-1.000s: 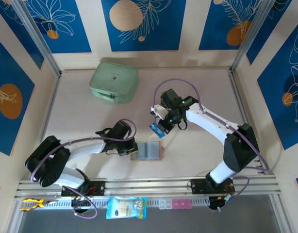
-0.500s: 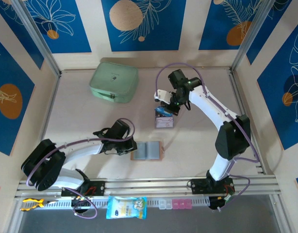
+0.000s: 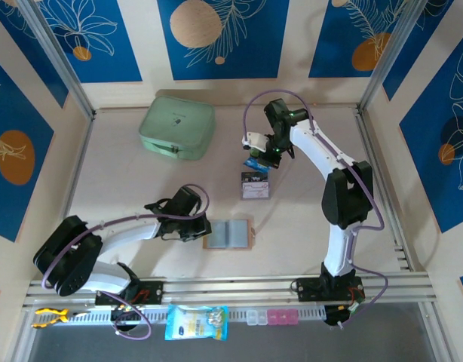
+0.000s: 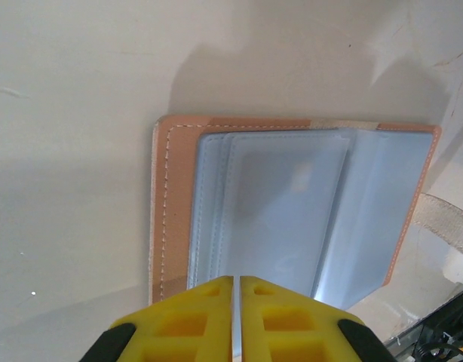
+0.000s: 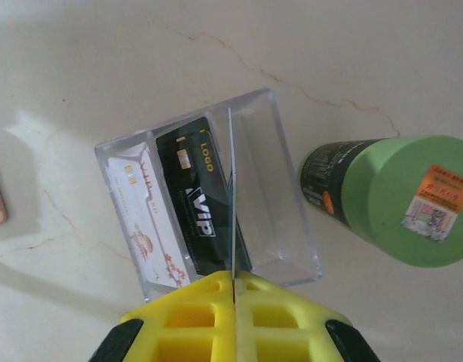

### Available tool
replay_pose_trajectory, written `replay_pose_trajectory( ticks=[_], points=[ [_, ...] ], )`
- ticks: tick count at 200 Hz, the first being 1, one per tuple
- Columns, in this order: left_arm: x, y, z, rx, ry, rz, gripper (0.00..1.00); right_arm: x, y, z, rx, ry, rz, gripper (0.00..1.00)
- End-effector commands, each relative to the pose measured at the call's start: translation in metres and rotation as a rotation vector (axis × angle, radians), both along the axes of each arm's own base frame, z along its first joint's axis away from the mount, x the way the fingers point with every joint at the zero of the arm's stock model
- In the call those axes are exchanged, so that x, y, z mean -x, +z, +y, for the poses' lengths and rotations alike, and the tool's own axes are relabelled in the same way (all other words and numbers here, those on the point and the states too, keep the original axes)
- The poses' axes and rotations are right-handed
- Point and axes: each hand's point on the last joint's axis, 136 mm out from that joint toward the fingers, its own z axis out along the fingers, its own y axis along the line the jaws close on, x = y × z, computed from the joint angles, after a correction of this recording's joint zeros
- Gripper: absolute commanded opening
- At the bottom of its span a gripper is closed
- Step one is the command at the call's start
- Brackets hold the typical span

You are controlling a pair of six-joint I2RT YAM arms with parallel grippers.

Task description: Take the credit cards out of the card holder

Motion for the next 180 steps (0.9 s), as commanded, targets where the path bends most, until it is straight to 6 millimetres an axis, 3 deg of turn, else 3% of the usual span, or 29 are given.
replay_pose_trajectory(
  ticks=[1,72,148,180],
  points=[
    [-0.005,0.004,0.001,-0.009,-0.003,0.0,0.1,-0.003,0.011,0.005,-0.038,0.032,-0.003,0.0],
    [-0.006,0.004,0.002,-0.016,0.0,0.006,0.1,-0.018,0.001,0.003,-0.043,0.051,0.004,0.0],
    [-0.004,0.004,0.008,-0.02,0.018,0.006,0.1,-0.016,-0.032,0.0,-0.033,0.057,0.04,0.0],
    [-0.004,0.004,0.009,-0.019,0.02,0.006,0.1,-0.014,-0.033,-0.003,-0.032,0.046,0.039,0.12]
  ],
)
